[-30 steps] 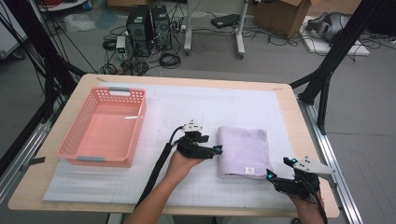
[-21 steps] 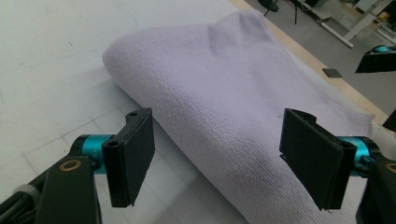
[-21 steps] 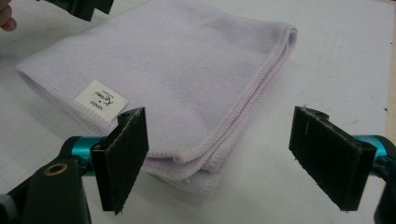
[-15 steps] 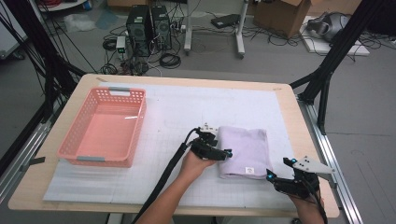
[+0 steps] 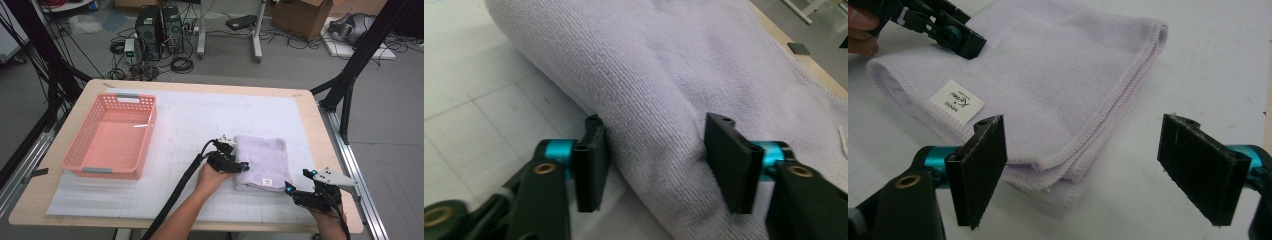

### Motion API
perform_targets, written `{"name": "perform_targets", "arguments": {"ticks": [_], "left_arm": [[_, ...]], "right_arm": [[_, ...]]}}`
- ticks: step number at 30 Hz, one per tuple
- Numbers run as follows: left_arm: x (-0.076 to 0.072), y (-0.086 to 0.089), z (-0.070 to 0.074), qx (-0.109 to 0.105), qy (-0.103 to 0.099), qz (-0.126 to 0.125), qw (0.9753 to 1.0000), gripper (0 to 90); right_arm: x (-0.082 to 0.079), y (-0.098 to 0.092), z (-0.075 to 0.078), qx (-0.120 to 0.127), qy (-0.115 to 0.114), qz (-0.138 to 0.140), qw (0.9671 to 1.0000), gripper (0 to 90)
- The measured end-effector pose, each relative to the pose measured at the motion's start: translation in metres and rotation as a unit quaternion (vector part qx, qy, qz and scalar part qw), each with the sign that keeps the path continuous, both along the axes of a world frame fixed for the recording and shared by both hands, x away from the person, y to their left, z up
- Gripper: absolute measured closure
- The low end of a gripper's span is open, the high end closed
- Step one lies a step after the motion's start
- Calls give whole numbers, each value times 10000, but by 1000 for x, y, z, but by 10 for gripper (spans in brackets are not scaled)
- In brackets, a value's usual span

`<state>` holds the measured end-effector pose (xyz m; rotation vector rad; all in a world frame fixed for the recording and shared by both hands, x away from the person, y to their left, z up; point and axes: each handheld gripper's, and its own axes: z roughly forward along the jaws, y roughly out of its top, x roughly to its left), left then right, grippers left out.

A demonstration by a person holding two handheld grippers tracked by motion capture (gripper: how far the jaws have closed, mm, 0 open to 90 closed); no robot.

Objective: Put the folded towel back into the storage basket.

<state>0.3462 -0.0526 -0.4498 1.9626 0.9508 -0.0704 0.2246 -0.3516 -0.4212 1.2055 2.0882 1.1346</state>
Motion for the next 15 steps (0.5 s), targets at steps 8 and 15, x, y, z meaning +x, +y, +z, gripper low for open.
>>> {"name": "perform_targets", "arguments": {"ticks": [8,15], "left_arm": [[-2,6,-3,-289,-184,-102,9994,708],[-8,12,1,-479,-227,-51,9986,728]], "right_arm": [[0,-2,0,21,7,-29,10000,185],[-1,-3,1,52,-3,-27,10000,185]]}}
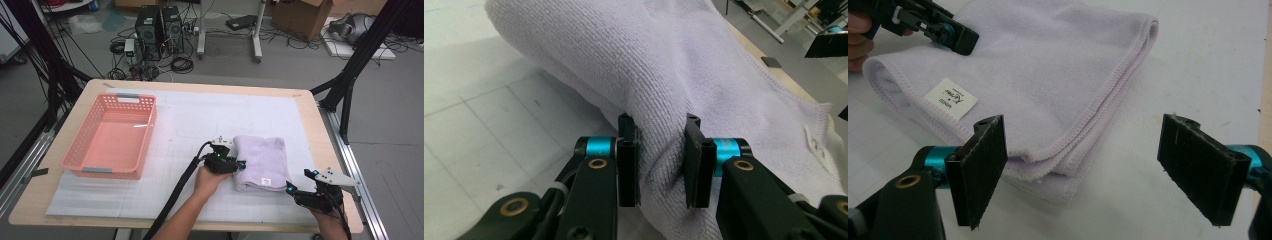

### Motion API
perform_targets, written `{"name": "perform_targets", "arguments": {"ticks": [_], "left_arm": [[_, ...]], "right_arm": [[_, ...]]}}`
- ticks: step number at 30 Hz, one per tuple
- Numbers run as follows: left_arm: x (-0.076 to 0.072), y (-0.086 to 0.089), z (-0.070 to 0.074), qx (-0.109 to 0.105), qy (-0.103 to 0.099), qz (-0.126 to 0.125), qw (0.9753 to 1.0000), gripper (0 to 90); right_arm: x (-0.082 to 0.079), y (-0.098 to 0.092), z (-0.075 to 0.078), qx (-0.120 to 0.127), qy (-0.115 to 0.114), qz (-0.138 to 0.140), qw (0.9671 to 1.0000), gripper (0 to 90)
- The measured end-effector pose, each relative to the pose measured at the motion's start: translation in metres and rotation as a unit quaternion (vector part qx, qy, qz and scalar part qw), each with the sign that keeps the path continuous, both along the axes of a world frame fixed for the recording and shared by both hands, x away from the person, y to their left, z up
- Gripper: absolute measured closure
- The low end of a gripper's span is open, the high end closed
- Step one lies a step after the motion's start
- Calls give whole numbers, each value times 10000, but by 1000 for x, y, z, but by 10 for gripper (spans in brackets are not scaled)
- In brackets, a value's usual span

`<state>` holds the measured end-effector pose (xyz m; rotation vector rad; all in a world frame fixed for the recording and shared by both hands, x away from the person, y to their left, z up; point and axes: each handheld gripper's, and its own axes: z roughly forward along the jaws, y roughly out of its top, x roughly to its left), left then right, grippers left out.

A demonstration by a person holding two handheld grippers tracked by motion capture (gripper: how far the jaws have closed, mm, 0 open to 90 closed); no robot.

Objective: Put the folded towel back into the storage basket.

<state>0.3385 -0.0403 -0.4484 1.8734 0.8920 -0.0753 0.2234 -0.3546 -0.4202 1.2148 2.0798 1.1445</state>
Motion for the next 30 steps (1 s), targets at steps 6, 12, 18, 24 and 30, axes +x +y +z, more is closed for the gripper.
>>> {"name": "perform_targets", "arguments": {"ticks": [6,12,18,24,30], "left_arm": [[-5,9,14,-235,-137,19,9996,732],[-8,30,30,-424,-364,-34,9984,735],[-12,56,50,-588,-668,-53,9960,737],[-18,79,67,-630,-928,-26,9937,740],[-24,95,81,-718,-1162,-54,9906,741]], "right_arm": [[0,1,1,21,-9,1,10000,185],[0,0,0,69,-10,7,10000,185],[1,4,0,55,15,45,10000,185],[1,6,1,79,-1,88,9999,185],[1,6,1,74,-14,84,9999,185]]}}
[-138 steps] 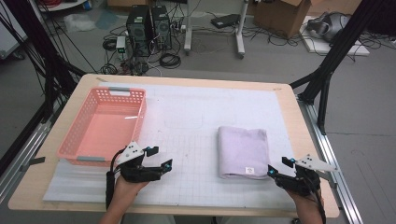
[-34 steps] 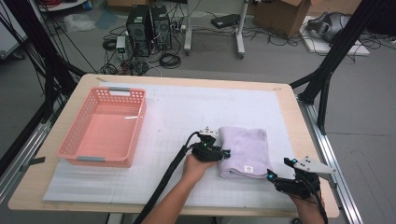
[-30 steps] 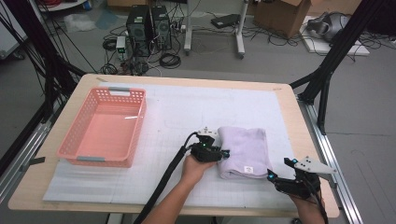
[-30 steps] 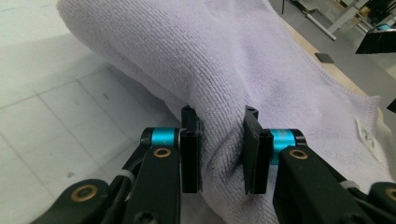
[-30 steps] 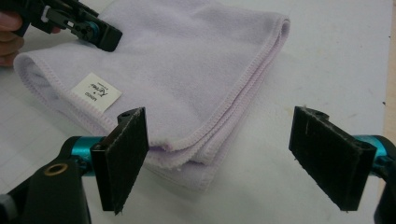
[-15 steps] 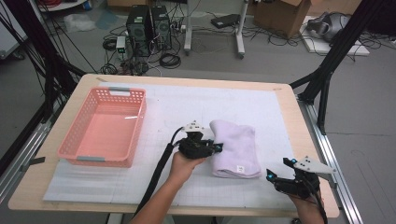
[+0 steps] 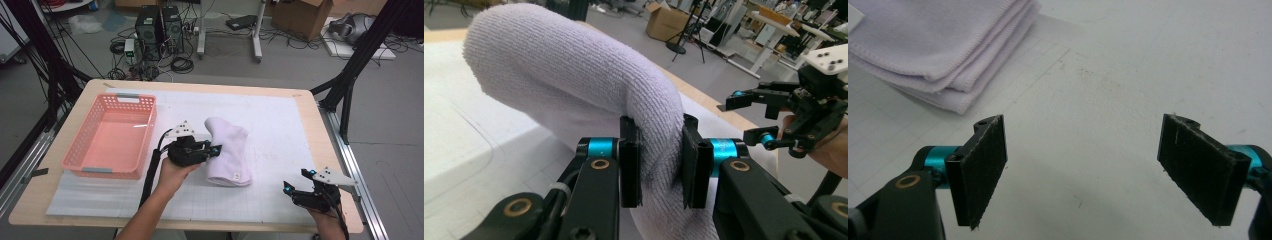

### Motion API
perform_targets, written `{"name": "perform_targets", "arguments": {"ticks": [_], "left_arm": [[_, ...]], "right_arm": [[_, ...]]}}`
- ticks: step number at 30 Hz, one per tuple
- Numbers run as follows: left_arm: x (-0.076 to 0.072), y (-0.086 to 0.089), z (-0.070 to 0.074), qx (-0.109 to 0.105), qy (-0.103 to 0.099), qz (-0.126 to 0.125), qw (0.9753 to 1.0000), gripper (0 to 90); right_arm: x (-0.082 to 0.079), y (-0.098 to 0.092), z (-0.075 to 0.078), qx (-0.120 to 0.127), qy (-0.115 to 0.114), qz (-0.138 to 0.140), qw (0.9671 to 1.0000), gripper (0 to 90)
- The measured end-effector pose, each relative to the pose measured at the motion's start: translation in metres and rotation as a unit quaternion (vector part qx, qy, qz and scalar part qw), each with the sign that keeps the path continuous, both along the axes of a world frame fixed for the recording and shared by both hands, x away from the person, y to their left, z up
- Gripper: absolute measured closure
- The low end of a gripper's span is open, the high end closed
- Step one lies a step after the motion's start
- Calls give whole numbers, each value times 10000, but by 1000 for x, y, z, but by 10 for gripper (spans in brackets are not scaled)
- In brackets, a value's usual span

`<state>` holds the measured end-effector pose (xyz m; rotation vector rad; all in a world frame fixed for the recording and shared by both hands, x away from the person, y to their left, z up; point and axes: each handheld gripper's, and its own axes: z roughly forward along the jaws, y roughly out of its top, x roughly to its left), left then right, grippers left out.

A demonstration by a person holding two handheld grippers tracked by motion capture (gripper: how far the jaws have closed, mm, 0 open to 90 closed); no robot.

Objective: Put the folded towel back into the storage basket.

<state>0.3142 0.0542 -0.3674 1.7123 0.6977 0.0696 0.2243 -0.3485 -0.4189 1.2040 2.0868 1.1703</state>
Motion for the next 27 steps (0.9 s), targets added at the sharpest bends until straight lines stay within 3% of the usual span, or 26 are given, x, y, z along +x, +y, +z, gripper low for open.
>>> {"name": "perform_targets", "arguments": {"ticks": [12,27], "left_arm": [[-9,29,28,-2,-391,-37,9992,742],[-12,61,45,-79,-662,123,9977,743]], "right_arm": [[0,0,1,30,-2,-23,10000,185],[1,1,3,66,-37,-20,10000,185]]}}
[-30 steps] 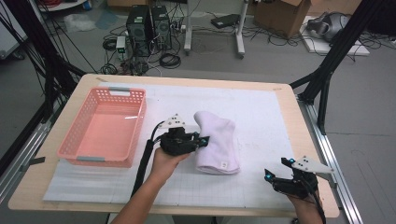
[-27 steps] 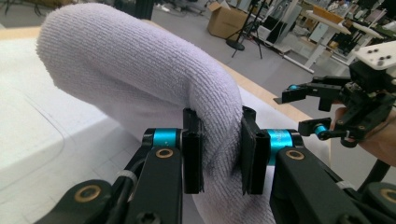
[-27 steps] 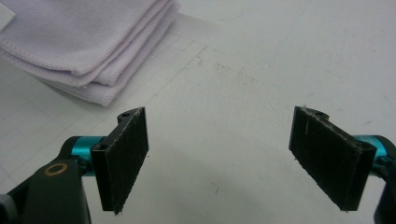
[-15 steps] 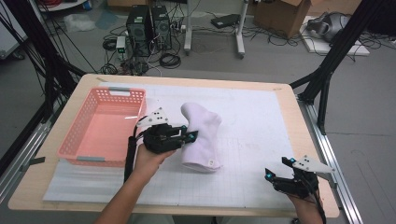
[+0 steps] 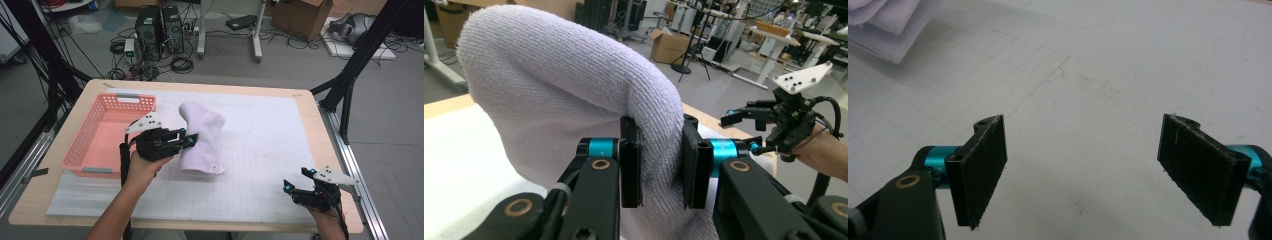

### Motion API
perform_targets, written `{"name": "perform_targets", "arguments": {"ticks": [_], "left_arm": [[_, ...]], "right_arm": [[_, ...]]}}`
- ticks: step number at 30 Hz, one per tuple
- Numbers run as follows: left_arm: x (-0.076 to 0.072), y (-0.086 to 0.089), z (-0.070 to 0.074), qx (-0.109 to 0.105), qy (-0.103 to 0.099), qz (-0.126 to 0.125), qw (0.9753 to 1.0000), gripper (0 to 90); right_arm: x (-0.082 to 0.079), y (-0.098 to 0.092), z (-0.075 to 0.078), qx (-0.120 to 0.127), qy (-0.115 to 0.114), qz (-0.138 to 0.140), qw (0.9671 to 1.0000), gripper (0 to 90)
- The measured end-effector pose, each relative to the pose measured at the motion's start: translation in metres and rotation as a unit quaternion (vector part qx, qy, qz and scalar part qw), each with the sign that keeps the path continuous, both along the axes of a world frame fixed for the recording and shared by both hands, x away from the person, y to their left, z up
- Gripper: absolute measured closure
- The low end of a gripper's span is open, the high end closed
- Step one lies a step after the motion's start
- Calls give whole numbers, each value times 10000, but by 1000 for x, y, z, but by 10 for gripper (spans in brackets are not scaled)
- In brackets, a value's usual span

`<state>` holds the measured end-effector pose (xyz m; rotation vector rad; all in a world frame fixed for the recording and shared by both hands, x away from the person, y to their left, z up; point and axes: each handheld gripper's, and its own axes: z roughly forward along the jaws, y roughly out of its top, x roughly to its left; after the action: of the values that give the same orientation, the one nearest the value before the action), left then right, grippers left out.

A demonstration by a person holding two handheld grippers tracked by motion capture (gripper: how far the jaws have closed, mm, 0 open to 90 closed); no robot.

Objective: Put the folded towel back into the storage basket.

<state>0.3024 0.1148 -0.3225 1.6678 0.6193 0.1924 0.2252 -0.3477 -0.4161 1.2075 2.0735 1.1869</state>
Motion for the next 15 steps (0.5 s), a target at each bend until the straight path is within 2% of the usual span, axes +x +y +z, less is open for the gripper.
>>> {"name": "perform_targets", "arguments": {"ticks": [3,4,15], "left_arm": [[-1,3,2,-36,-49,-7,10000,743],[-1,7,5,-34,-135,-15,9999,743],[-2,30,14,-53,-555,21,9984,743]], "right_arm": [[0,1,1,8,-3,-8,10000,185],[0,1,1,7,-16,4,10000,185],[0,3,3,6,-44,30,10000,185]]}}
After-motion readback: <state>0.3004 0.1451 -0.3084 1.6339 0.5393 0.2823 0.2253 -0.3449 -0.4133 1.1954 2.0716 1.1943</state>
